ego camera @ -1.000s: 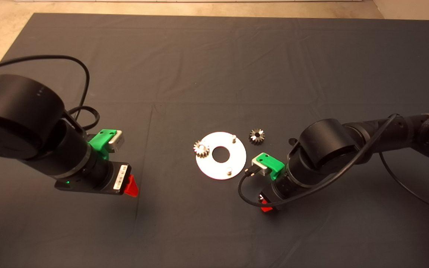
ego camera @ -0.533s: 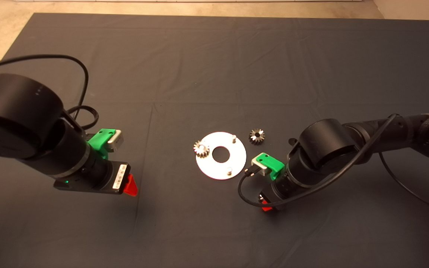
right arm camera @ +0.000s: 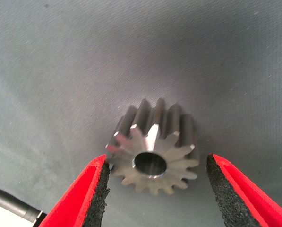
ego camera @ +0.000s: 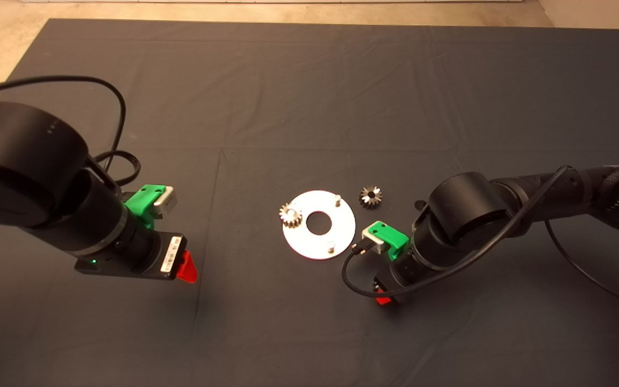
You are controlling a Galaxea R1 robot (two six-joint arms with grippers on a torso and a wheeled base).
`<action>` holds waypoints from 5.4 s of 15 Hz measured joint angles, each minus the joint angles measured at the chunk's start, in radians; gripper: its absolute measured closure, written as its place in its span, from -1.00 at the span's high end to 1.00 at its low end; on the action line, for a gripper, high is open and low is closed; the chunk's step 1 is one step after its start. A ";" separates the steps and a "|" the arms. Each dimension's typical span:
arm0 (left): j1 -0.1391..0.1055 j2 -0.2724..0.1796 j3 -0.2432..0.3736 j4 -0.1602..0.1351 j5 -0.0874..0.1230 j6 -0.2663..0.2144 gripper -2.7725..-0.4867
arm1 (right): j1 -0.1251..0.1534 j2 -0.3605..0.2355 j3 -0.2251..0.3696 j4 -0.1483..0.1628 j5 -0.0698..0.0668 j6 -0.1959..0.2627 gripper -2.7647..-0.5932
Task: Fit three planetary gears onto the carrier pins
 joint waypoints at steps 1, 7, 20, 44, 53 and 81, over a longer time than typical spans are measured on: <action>-0.004 0.000 0.000 -0.002 0.000 0.000 0.48 | 0.000 0.003 -0.005 0.000 -0.001 0.000 -0.15; -0.008 -0.003 0.008 -0.004 0.000 0.000 0.48 | -0.005 0.033 -0.031 -0.003 -0.003 0.000 -0.27; -0.008 -0.009 0.013 -0.007 0.000 0.003 0.48 | -0.005 0.044 -0.036 -0.007 -0.009 0.000 -0.41; -0.016 -0.036 0.026 -0.007 0.000 0.004 0.48 | 0.021 0.038 -0.036 -0.008 -0.004 0.008 -0.52; -0.016 -0.036 0.036 -0.007 0.000 0.004 0.48 | 0.089 0.019 0.015 -0.010 -0.002 0.020 -0.57; -0.016 -0.036 0.046 -0.021 0.000 0.020 0.48 | 0.178 0.163 -0.093 -0.011 -0.002 0.146 -0.61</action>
